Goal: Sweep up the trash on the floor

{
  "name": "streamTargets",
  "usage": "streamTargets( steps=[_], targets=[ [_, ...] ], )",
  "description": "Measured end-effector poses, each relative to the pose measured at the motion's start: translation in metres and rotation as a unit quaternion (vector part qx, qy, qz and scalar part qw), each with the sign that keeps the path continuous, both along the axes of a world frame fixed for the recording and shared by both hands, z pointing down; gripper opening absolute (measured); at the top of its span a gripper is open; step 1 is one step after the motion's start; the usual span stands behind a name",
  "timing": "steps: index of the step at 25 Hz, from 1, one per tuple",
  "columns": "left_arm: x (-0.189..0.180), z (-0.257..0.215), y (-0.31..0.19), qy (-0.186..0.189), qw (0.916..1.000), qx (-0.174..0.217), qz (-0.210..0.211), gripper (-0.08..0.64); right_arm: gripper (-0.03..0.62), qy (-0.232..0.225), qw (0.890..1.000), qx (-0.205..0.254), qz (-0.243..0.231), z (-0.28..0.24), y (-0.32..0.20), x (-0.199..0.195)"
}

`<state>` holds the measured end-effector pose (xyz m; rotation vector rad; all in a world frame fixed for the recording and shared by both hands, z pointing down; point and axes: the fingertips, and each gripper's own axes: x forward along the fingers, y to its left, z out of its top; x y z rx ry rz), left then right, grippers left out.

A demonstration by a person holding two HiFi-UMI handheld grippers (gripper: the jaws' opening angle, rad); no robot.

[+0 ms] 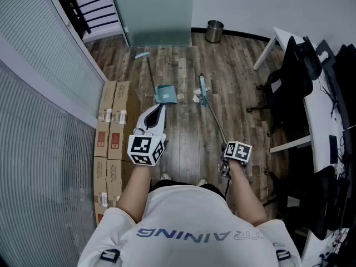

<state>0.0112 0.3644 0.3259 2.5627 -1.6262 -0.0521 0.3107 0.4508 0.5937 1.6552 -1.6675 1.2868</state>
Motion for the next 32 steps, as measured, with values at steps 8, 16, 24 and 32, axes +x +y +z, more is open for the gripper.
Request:
streamTargets(
  steps=[8,16,24,32],
  targets=[
    [-0.007,0.002,0.003,0.004,1.0000,-0.005,-0.001,0.003,0.106,0.001,1.000,0.000,-0.001,-0.002,0.005,-0.005],
    [-0.020,0.006,0.002,0.008,0.9999,-0.008,-0.001,0.003,0.106,0.003,1.000,-0.001,0.001,0.000,0.004,-0.015],
    [-0.037,0.009,-0.004,0.013,0.9998,-0.011,0.002,0.003,0.106,-0.008,1.000,0.000,0.016,0.000,0.000,-0.031],
    [-0.067,0.025,-0.013,0.022,0.9994,-0.023,0.014,0.003,0.106,0.004,0.999,0.000,0.033,0.002,-0.002,-0.048]
  ],
)
